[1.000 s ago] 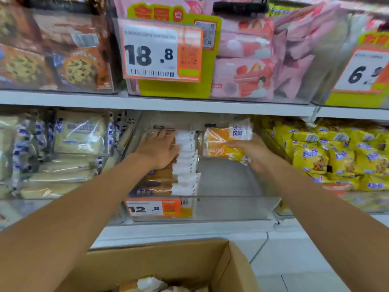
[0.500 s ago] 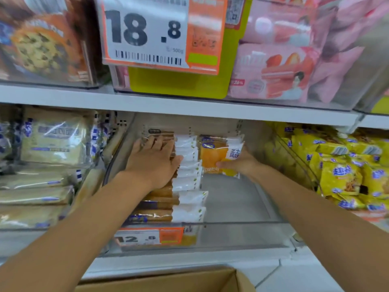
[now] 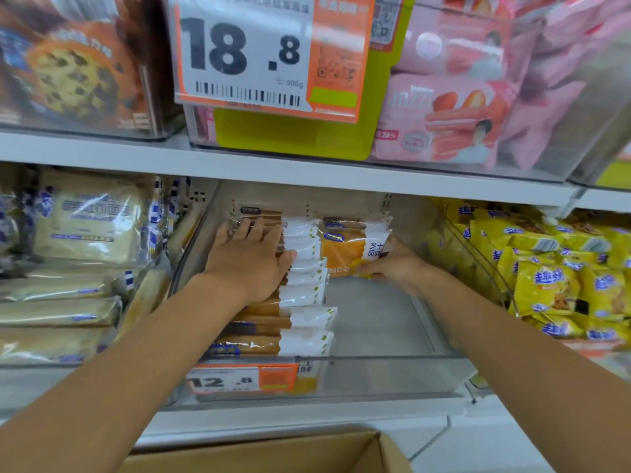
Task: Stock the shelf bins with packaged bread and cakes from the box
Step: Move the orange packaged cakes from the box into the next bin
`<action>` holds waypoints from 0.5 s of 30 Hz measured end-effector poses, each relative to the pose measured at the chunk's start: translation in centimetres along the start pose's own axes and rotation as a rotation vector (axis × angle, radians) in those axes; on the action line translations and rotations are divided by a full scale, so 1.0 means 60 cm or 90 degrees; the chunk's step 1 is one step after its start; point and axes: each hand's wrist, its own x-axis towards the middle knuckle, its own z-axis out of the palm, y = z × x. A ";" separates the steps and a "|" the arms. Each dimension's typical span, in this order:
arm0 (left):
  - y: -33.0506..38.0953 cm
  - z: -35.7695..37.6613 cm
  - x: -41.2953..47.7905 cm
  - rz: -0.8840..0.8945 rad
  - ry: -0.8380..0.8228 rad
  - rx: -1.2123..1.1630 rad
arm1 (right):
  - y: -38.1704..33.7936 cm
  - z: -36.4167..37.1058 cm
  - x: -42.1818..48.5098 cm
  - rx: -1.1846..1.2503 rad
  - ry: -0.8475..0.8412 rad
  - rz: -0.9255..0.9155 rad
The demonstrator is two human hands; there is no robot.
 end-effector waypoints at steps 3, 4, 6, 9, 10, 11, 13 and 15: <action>0.000 -0.002 -0.001 -0.001 -0.008 -0.003 | -0.015 -0.005 -0.013 -0.176 0.125 -0.137; 0.001 -0.003 -0.001 0.001 -0.008 -0.002 | -0.021 -0.003 -0.018 -0.298 0.141 -0.199; 0.001 -0.003 -0.001 0.000 -0.010 -0.005 | -0.033 0.007 -0.022 -0.523 0.122 -0.302; 0.000 -0.003 -0.001 -0.003 -0.010 -0.011 | -0.032 0.030 -0.005 -0.609 0.080 -0.327; 0.001 -0.003 -0.001 -0.001 -0.008 -0.012 | -0.033 0.036 -0.004 -0.610 0.089 -0.327; 0.002 -0.003 -0.001 0.000 -0.009 -0.014 | -0.032 0.039 -0.003 -0.609 0.095 -0.320; 0.002 -0.005 -0.001 0.000 -0.016 -0.017 | -0.034 0.038 -0.008 -0.618 0.090 -0.306; 0.000 -0.010 -0.003 -0.002 -0.032 -0.029 | -0.043 0.030 -0.027 -0.623 0.089 -0.294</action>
